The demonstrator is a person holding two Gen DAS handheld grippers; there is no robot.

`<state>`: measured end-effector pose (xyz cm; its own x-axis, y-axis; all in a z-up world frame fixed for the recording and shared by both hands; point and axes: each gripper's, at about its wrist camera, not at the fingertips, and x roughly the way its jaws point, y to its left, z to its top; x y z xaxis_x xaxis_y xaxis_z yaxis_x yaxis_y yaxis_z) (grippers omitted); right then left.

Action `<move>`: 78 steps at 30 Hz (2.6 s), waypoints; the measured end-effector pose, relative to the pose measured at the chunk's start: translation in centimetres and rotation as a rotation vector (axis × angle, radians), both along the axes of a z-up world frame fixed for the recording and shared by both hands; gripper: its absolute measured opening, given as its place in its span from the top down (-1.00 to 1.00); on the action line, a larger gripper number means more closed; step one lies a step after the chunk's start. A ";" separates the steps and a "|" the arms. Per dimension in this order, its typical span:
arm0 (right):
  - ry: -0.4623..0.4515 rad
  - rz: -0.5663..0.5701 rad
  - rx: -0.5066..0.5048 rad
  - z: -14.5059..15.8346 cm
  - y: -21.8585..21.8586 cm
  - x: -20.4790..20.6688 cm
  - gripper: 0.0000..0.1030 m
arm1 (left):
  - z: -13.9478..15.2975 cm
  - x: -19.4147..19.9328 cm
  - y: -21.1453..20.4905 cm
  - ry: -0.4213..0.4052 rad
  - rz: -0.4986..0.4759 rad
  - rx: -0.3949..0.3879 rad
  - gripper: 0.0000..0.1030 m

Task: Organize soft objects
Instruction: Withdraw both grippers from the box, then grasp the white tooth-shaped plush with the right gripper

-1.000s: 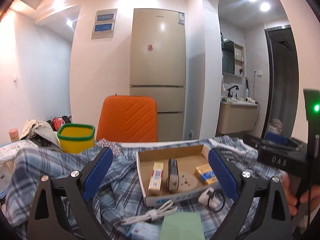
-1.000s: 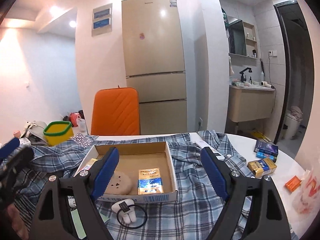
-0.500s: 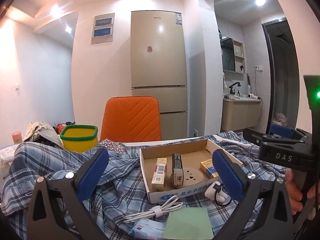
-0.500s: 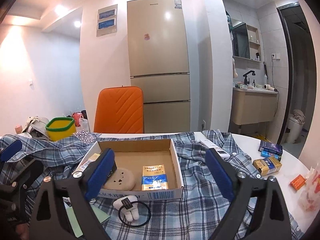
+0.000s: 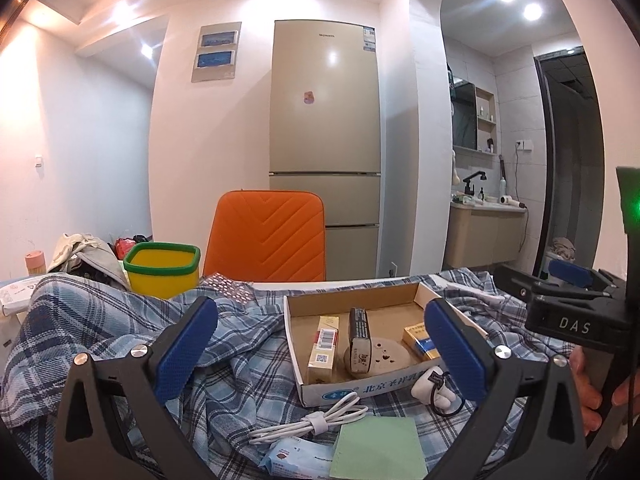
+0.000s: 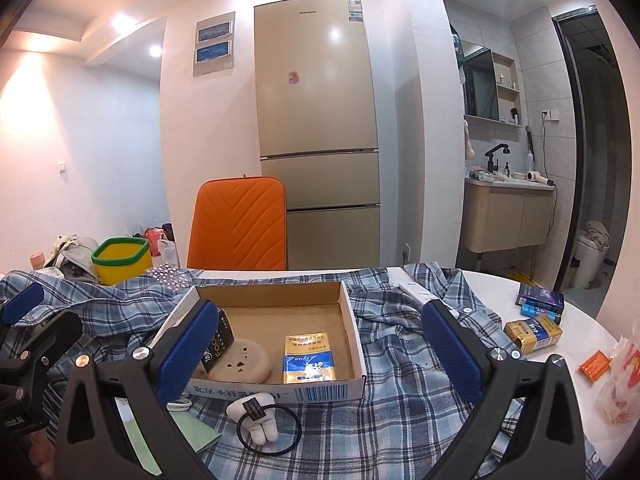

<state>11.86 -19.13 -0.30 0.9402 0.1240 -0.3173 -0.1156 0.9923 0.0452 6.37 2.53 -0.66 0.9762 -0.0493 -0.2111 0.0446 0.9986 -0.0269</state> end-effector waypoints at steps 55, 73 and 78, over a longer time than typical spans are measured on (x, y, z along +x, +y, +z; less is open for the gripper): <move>0.565 0.299 -0.204 -8.8 6.3 7.0 0.27 | -0.6 3.0 1.2 0.244 -0.076 -0.070 -1.00; 0.314 0.139 -0.065 -2.0 0.8 3.4 0.26 | -5.3 6.1 -1.4 0.745 -0.270 -0.066 -0.65; 0.308 0.153 -0.072 -2.0 1.3 2.9 0.26 | -6.4 6.4 -2.3 0.780 -0.268 -0.013 -0.65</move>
